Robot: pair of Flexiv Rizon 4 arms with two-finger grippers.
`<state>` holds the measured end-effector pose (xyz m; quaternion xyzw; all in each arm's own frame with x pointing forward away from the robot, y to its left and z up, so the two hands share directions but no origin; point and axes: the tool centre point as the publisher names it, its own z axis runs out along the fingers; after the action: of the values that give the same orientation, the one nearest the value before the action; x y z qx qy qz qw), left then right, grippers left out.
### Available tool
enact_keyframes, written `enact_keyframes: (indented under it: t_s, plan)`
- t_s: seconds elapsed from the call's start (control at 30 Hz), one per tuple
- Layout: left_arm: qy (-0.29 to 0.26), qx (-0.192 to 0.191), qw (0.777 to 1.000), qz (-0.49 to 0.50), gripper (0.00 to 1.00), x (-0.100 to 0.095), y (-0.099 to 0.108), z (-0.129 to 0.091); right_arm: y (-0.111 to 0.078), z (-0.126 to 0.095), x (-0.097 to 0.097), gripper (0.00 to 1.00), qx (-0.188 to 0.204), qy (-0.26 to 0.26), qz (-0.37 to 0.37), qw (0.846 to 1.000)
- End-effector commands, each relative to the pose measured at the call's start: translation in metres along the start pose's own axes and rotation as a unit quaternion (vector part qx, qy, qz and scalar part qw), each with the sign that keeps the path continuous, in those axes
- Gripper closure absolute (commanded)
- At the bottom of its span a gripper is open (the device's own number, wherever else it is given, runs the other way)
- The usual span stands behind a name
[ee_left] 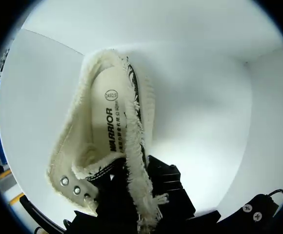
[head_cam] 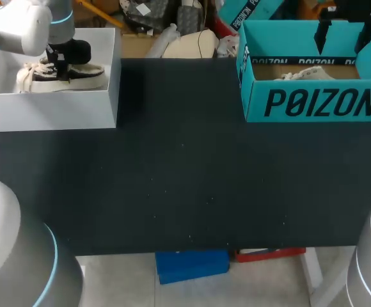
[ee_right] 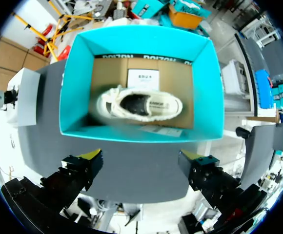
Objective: Take the shoe out of the shoebox, open the shoe tongue, remove and reinsert the insole, then place the shoe into the shoebox
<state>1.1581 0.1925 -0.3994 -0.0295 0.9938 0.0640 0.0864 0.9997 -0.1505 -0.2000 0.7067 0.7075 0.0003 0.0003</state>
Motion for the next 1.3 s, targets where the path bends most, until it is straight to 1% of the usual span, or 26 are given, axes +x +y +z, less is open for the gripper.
enact_keyframes:
  t_s: [0.03,0.17,0.27,0.3,0.43,0.53,0.6,0.7,0.77,0.8,0.87,0.9,0.93,0.97,1.03,1.17,1.3]
  plan:
    - [-0.012,-0.007,1.0,0.0,1.0,0.013,0.003,-0.045,0.0,0.0,0.0,0.0,0.0,0.0,0.0,1.0]
    - [-0.038,-0.015,0.999,0.001,1.0,0.021,0.006,-0.094,0.0,0.0,0.0,0.0,0.0,0.0,0.0,1.0]
    - [-0.075,-0.024,0.997,-0.012,1.0,0.025,0.004,-0.142,0.0,0.0,0.0,0.0,0.0,0.0,0.0,1.0]
    - [-0.08,-0.021,0.996,-0.013,1.0,0.025,0.004,-0.151,0.0,0.0,0.0,0.0,0.0,0.0,0.0,1.0]
    - [-0.137,-0.035,0.989,-0.039,1.0,0.028,-0.004,-0.216,0.0,0.0,0.0,0.0,0.0,0.0,0.0,1.0]
    - [-0.173,-0.026,0.983,-0.058,1.0,0.035,-0.017,-0.261,0.0,0.0,0.0,0.0,0.0,0.0,0.0,1.0]
    - [-0.197,-0.019,0.978,-0.065,1.0,0.044,-0.029,-0.288,0.0,0.0,0.0,0.0,0.0,0.0,0.0,1.0]
    - [-0.217,0.003,0.973,-0.073,1.0,0.06,-0.051,-0.324,0.0,0.0,0.0,0.0,0.0,0.0,0.0,1.0]
    - [-0.228,0.016,0.971,-0.072,1.0,0.077,-0.072,-0.346,0.0,0.0,0.0,0.0,0.0,0.0,0.0,1.0]
    - [-0.23,0.02,0.97,-0.072,1.0,0.082,-0.077,-0.351,0.0,0.0,0.0,0.0,0.0,0.0,0.0,1.0]
    - [-0.24,0.025,0.968,-0.068,1.0,0.104,-0.1,-0.367,0.0,0.0,0.0,0.0,0.0,0.0,0.0,1.0]
    - [-0.241,0.027,0.968,-0.068,1.0,0.11,-0.107,-0.371,0.0,0.0,0.0,0.0,0.0,0.0,0.0,1.0]
    - [-0.242,0.032,0.968,-0.062,1.0,0.126,-0.122,-0.377,0.0,0.0,0.0,0.0,0.0,0.0,0.0,1.0]
    - [-0.243,0.032,0.968,-0.06,1.0,0.134,-0.129,-0.38,0.0,0.0,0.0,0.0,0.0,0.0,0.0,1.0]
    - [-0.241,0.032,0.969,-0.053,1.0,0.162,-0.153,-0.386,0.0,0.0,0.0,0.0,0.0,0.0,0.0,1.0]
    - [-0.223,0.025,0.974,-0.042,1.0,0.215,-0.192,-0.391,0.0,0.0,0.0,0.0,0.0,0.0,0.0,1.0]
    - [-0.198,0.017,0.979,-0.034,1.0,0.267,-0.226,-0.382,0.0,0.0,0.0,0.0,0.0,0.0,0.0,1.0]
